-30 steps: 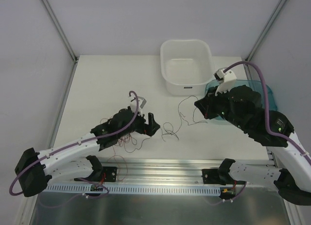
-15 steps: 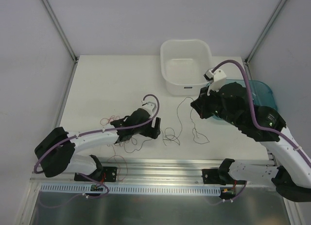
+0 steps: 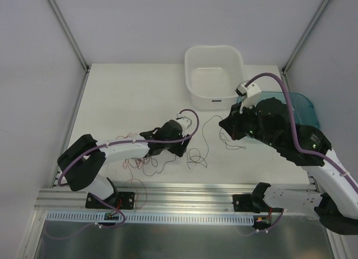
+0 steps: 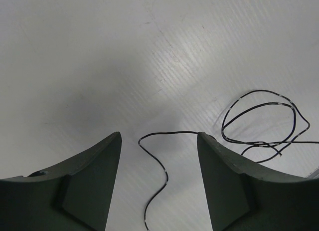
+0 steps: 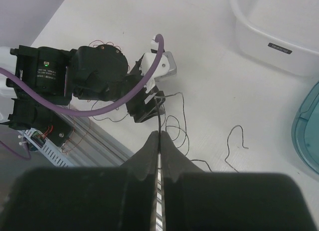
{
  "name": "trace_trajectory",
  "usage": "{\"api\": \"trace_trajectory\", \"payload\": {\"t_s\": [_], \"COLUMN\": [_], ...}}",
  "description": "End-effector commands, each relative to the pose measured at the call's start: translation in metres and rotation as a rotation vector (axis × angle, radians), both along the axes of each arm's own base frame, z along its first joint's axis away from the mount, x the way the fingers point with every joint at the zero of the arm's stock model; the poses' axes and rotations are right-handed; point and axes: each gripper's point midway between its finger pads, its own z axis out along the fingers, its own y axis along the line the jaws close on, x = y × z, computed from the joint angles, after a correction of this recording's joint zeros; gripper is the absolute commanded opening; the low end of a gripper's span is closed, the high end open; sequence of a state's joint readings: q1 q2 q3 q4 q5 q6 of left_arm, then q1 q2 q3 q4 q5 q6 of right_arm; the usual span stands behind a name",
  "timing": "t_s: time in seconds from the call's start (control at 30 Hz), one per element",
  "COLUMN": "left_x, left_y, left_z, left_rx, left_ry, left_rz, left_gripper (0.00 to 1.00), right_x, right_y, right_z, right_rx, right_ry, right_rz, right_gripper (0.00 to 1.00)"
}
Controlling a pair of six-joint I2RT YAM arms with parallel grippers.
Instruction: Untangle the cables
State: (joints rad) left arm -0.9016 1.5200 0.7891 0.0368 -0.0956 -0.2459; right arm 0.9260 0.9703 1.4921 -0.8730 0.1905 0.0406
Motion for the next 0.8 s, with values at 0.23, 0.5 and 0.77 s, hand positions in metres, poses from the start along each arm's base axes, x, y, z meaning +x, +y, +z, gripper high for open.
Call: {"api": "trace_trajectory", "payload": {"t_s": [0.23, 0.5, 0.77], "left_x": [0.0, -0.005, 0.021], "left_y": [-0.017, -0.021, -0.001], "left_z": [0.006, -0.009, -0.007], "left_rx": [0.063, 0.131, 0.138], "left_ry": [-0.063, 0.01, 0.035], "left_rz": [-0.284, -0.389, -0.292], "left_gripper": [0.59, 0.35, 0.0], "right_x": [-0.008, -0.01, -0.008], "right_y": [0.001, 0.004, -0.024], "right_z": [0.02, 0.021, 0.036], "right_rx": [0.068, 0.084, 0.052], "right_ry": [-0.043, -0.029, -0.072], "right_rz": [0.045, 0.055, -0.017], "right_gripper": [0.01, 0.01, 0.01]}}
